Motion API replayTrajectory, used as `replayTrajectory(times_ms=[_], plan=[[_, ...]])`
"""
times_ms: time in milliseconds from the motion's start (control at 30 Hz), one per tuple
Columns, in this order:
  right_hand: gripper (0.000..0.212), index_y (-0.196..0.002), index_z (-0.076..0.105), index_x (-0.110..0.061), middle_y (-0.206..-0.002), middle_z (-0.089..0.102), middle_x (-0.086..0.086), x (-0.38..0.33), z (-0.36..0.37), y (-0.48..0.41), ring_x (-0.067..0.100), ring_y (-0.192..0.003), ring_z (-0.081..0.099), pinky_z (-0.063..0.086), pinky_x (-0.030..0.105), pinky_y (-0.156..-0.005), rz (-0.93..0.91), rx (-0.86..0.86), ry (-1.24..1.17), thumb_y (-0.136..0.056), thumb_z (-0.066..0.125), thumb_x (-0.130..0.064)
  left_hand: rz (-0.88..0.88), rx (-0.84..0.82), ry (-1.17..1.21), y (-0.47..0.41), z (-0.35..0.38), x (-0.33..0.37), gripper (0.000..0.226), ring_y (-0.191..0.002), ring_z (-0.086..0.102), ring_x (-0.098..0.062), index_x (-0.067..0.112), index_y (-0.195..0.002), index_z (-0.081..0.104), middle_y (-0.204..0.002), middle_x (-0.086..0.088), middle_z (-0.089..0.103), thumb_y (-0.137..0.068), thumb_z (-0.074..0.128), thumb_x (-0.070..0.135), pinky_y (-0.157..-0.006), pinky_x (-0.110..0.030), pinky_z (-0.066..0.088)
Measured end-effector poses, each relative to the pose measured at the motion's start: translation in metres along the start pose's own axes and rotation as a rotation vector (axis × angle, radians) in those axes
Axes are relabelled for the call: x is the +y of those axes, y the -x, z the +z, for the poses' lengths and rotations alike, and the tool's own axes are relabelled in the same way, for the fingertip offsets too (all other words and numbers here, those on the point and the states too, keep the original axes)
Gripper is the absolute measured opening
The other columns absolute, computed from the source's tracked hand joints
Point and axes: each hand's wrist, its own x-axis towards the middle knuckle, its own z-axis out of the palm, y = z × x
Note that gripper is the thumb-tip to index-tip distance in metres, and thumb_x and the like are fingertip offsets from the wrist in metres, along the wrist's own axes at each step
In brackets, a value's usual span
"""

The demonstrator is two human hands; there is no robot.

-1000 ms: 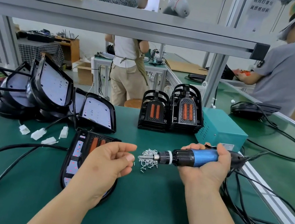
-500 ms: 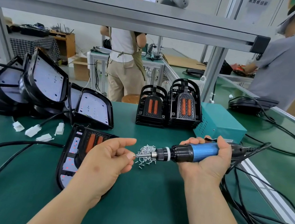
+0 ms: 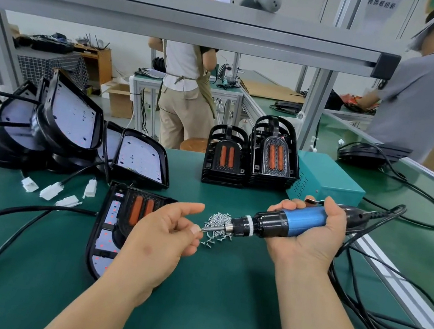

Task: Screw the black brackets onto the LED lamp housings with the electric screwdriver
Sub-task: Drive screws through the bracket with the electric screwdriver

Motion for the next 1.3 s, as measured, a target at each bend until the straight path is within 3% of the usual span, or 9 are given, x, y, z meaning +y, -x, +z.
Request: replayTrajectory(times_ms=[100, 433, 600, 833, 933, 1000, 1067, 1200, 1300], plan=[[0.028, -0.078, 0.052, -0.016, -0.060, 0.050, -0.002, 0.000, 0.001, 0.001, 0.017, -0.049, 0.051, 0.046, 0.024, -0.057, -0.013, -0.031, 0.008, -0.061, 0.068, -0.031, -0.003, 0.004, -0.007, 0.000, 0.001, 0.000, 0.037, -0.066, 0.063, 0.000, 0.037, -0.106, 0.065, -0.065, 0.014, 0.065, -0.097, 0.056, 0.003, -0.072, -0.020, 0.052], [0.024, -0.074, 0.053, -0.017, -0.061, 0.050, -0.003, -0.002, 0.003, 0.003, 0.014, -0.049, 0.049, 0.044, 0.023, -0.057, -0.021, -0.096, 0.050, -0.063, 0.066, -0.034, -0.022, 0.007, -0.069, 0.003, 0.006, 0.000, 0.036, -0.059, 0.058, 0.001, 0.035, -0.101, 0.067, -0.061, 0.016, 0.062, -0.097, 0.053, 0.001, -0.070, -0.019, 0.050], [0.025, -0.074, 0.052, -0.017, -0.060, 0.050, -0.003, -0.001, 0.002, 0.003, 0.015, -0.048, 0.050, 0.044, 0.024, -0.056, -0.026, -0.073, 0.043, -0.061, 0.067, -0.033, -0.015, 0.011, -0.074, 0.005, 0.008, 0.001, 0.035, -0.060, 0.059, 0.004, 0.031, -0.101, 0.067, -0.060, 0.018, 0.062, -0.098, 0.050, 0.001, -0.065, -0.011, 0.051], [0.026, -0.076, 0.051, -0.017, -0.061, 0.050, -0.003, -0.001, 0.000, 0.002, 0.015, -0.049, 0.050, 0.045, 0.024, -0.057, -0.009, -0.056, 0.024, -0.062, 0.066, -0.032, -0.057, 0.022, -0.067, 0.006, 0.009, 0.001, 0.033, -0.064, 0.060, 0.001, 0.030, -0.111, 0.066, -0.076, 0.007, 0.064, -0.099, 0.050, 0.004, -0.069, -0.016, 0.050], [0.026, -0.077, 0.052, -0.017, -0.061, 0.050, -0.002, 0.000, 0.000, 0.002, 0.016, -0.049, 0.050, 0.045, 0.024, -0.058, -0.007, -0.030, 0.009, -0.062, 0.067, -0.032, -0.016, -0.010, -0.169, 0.008, 0.010, 0.004, 0.029, -0.069, 0.063, 0.004, 0.032, -0.127, 0.057, -0.078, 0.012, 0.069, -0.100, 0.054, 0.021, -0.071, -0.013, 0.051], [0.025, -0.077, 0.052, -0.016, -0.061, 0.050, -0.002, 0.000, -0.001, 0.002, 0.016, -0.049, 0.050, 0.046, 0.024, -0.058, -0.006, -0.005, 0.000, -0.064, 0.068, -0.031, 0.058, -0.038, -0.422, 0.008, 0.005, 0.009, 0.045, -0.081, 0.061, 0.010, 0.039, -0.138, 0.045, -0.094, 0.018, 0.068, -0.095, 0.057, 0.042, -0.072, -0.004, 0.044], [0.022, -0.078, 0.052, -0.016, -0.061, 0.050, -0.001, 0.000, -0.002, 0.001, 0.016, -0.049, 0.051, 0.046, 0.024, -0.059, -0.004, 0.023, -0.014, -0.072, 0.066, -0.031, 0.138, 0.054, -0.531, 0.005, -0.010, 0.018, 0.054, -0.086, 0.056, 0.016, 0.040, -0.140, 0.046, -0.107, 0.018, 0.064, -0.089, 0.061, 0.049, -0.074, -0.002, 0.037], [0.022, -0.079, 0.051, -0.016, -0.060, 0.051, -0.002, 0.000, -0.002, -0.001, 0.017, -0.049, 0.052, 0.048, 0.024, -0.058, -0.006, 0.061, -0.039, -0.080, 0.065, -0.033, 0.168, 0.369, -0.373, -0.017, -0.071, 0.030, 0.024, -0.079, 0.062, -0.004, 0.033, -0.117, 0.065, -0.085, 0.015, 0.066, -0.093, 0.065, 0.030, -0.084, -0.031, 0.049], [0.022, -0.077, 0.050, -0.016, -0.060, 0.050, -0.002, 0.003, -0.001, 0.000, 0.017, -0.049, 0.052, 0.047, 0.024, -0.058, 0.003, 0.058, -0.031, -0.080, 0.065, -0.033, -0.068, 0.403, -0.330, -0.028, -0.109, 0.019, 0.018, -0.099, 0.061, -0.025, 0.021, -0.110, 0.063, -0.103, -0.005, 0.067, -0.095, 0.063, 0.030, -0.100, -0.047, 0.048]])
